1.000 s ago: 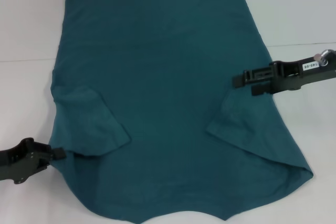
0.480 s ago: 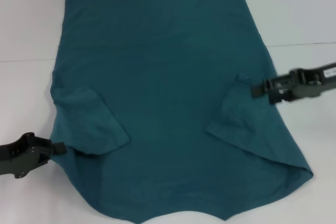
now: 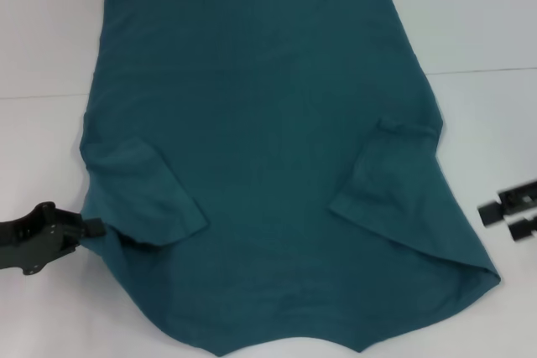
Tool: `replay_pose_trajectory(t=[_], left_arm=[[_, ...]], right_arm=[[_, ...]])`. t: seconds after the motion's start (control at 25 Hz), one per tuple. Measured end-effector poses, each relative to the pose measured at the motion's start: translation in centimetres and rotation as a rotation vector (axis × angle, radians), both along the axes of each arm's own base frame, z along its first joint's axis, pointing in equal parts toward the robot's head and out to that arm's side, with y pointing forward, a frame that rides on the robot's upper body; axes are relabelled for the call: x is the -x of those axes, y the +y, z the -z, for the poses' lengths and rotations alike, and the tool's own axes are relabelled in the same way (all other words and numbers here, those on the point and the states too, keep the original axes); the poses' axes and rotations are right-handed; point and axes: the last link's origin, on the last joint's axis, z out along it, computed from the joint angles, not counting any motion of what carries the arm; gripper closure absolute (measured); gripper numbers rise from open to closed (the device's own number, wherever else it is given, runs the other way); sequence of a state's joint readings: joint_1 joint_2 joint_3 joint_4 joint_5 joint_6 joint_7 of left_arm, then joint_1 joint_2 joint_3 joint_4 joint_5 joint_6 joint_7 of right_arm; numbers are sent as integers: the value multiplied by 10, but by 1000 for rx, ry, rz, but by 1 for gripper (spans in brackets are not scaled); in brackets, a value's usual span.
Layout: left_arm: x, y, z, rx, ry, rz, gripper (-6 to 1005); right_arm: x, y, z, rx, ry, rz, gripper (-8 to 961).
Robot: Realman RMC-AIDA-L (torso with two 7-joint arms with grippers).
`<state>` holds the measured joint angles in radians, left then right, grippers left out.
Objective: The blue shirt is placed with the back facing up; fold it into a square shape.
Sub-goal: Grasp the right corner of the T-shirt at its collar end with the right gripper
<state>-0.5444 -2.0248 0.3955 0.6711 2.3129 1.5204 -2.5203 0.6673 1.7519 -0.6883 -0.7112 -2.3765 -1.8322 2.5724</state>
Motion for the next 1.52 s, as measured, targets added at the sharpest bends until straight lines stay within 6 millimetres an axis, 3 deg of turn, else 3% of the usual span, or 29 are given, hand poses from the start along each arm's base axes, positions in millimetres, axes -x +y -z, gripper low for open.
replay_pose_trajectory(t=[0.4,0.96,1.52], left_arm=[[-3,4,1,0,6,5,981],[-2,3,1,3,5,1,981],[-2,3,1,0,2,0,983]], right_arm=[[-32,-12,11,11,-123,120,43],[-39,-7,40,-14,-145,147,43],[-38,0,54,-41,-156,138,43]])
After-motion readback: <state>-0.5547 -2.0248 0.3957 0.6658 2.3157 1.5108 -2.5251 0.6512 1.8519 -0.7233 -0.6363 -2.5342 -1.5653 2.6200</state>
